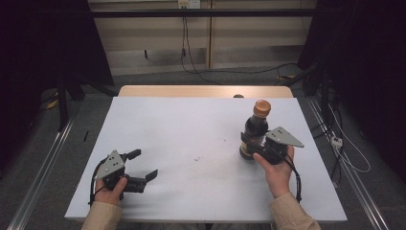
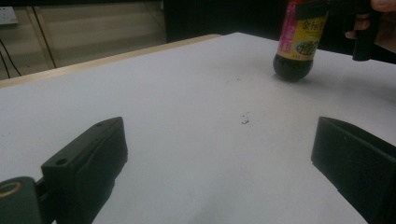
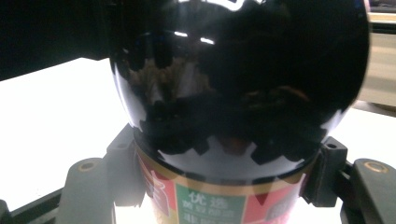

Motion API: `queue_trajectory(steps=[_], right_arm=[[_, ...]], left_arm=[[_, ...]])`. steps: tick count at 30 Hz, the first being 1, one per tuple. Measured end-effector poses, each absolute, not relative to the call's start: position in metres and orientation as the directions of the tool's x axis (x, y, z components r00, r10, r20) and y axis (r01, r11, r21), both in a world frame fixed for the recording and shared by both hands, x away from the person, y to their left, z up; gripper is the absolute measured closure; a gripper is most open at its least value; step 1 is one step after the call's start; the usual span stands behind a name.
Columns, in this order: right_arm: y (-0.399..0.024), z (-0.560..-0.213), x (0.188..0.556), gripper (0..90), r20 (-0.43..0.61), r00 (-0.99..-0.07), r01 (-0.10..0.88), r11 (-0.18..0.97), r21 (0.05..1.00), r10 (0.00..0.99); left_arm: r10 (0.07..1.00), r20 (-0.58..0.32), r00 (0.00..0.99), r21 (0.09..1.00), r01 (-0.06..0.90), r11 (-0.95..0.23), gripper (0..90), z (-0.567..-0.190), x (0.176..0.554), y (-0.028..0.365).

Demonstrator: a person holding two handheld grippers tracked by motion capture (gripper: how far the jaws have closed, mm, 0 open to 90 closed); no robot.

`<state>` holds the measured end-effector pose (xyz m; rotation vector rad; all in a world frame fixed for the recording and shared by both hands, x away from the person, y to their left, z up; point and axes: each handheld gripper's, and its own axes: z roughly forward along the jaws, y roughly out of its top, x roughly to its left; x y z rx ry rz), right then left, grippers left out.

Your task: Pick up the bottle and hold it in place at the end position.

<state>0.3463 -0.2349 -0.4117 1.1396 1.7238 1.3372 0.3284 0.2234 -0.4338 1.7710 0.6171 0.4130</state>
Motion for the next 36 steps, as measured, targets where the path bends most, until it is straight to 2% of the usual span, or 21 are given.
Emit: queue_trajectory(steps=[36], right_arm=[[-0.177,-0.408,0.373,30.5,0.031,-0.557,0.233,0.12,0.965,0.83]], left_arm=[[0.596,-0.046,0.802,0.96,0.2,-0.195,3.5,-0.434,0.329,0.224]])
